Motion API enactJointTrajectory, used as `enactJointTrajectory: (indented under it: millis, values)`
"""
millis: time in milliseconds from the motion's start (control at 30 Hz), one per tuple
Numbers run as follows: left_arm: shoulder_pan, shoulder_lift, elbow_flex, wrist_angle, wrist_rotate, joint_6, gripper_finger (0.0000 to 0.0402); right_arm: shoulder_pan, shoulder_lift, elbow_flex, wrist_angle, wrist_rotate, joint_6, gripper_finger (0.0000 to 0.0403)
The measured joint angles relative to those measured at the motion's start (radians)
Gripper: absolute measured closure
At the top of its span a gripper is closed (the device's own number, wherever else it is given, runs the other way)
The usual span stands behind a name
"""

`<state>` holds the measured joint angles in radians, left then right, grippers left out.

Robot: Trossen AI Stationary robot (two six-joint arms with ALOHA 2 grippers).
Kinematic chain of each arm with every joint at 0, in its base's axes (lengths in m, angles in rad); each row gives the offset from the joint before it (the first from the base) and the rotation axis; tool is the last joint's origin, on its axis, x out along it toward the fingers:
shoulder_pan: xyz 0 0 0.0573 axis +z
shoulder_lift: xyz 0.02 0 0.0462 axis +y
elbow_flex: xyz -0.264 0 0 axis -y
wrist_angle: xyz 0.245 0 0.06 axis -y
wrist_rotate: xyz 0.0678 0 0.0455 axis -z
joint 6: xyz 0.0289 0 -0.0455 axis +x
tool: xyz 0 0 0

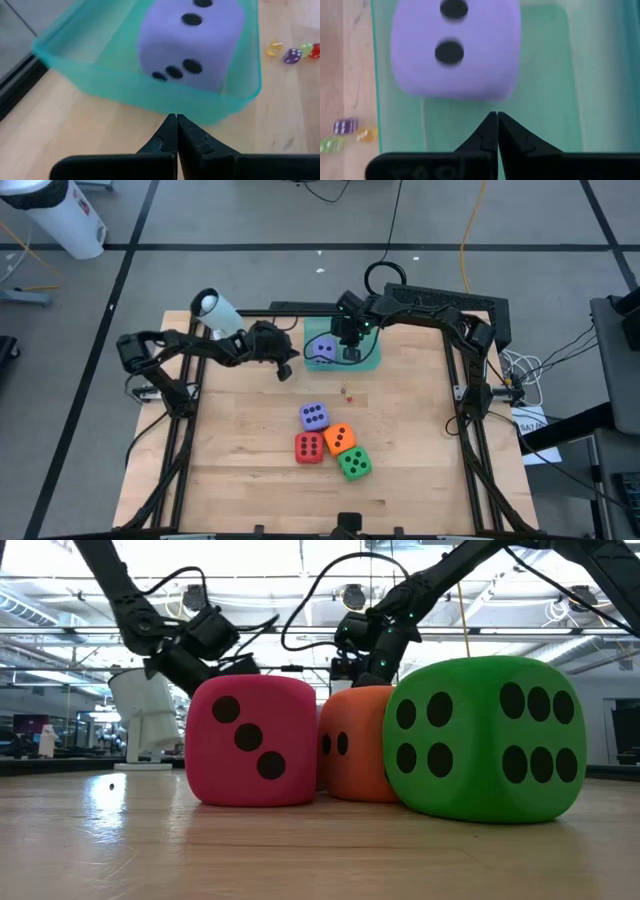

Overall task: Pick & Place Dice
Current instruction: Put the bottom large purple dice into the green container

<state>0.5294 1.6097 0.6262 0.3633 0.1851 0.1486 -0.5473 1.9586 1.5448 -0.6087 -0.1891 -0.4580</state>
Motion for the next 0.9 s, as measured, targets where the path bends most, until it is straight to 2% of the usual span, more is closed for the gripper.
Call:
enactJointTrajectory:
  millis: [167, 400, 900]
  values:
    - [-0.014, 0.054, 0.077, -0.059, 0.0, 0.001, 0.0401, 0.0, 0.001, 0.0, 0.053, -0.079, 0.0, 0.0402]
    - [-0.033, 0.098, 0.132, -0.079, -0.024, 0.03, 0.0401, 0.019, 0.02, 0.0, 0.077, -0.068, 0.01, 0.0403]
    - [-0.035, 0.098, 0.133, -0.102, -0.04, 0.034, 0.0401, 0.019, 0.019, 0.0, 0.127, -0.045, 0.093, 0.0403]
